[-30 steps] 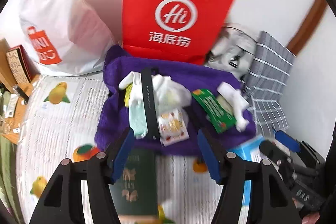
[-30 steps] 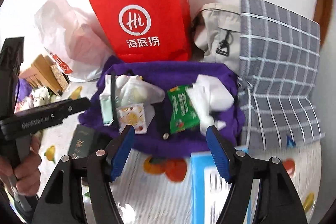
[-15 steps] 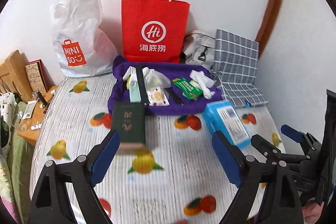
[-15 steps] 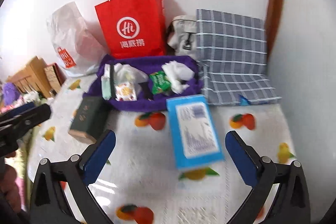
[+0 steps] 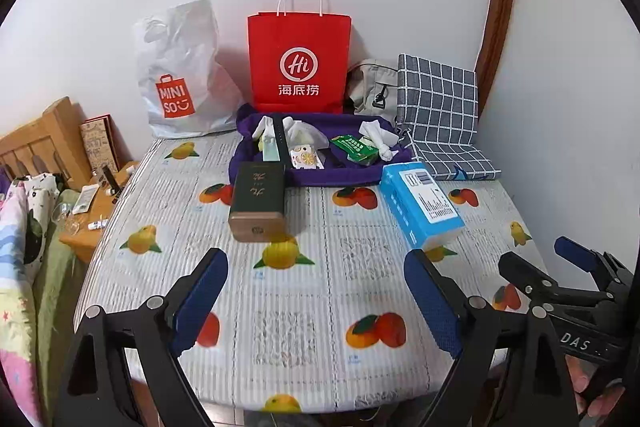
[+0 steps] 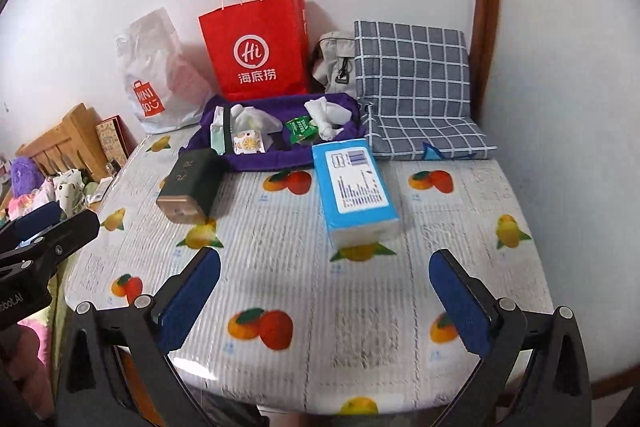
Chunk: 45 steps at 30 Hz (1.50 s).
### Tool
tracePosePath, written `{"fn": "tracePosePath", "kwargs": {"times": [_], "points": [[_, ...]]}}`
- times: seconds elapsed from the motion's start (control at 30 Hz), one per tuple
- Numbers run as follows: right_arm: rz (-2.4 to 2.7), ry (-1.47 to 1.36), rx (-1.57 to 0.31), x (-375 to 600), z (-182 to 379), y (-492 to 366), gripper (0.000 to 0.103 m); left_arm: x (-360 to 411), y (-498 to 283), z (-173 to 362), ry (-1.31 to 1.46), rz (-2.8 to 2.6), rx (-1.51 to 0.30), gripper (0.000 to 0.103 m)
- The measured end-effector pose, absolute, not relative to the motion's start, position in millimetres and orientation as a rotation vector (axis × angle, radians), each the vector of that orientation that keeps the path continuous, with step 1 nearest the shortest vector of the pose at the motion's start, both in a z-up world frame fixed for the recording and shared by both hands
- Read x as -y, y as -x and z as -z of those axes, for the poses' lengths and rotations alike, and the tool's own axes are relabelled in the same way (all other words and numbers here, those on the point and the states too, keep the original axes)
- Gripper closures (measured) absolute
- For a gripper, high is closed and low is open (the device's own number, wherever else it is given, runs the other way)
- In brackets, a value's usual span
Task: Organize soft objects
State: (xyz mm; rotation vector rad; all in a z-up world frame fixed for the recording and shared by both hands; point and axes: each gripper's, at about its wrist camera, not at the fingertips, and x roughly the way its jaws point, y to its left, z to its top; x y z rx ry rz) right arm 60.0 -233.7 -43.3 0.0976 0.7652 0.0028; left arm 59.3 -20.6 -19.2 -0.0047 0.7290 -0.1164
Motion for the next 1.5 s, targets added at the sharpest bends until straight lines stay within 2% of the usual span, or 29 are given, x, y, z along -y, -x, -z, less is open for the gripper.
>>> {"fn": "tracePosePath", "kwargs": {"times": [0.43,1.5], "points": [[0.000,-0.097,-0.728,236.7,37.8,-25.4,0.000,18.6,-30.2,17.1,0.007,0.106,-0.704,0.014],[-0.005,-0.091,-0.703,233.1,32.3,-14.0,0.000,16.5,-17.9,10.6,0.009,0.101,-0.691,0.014]]}}
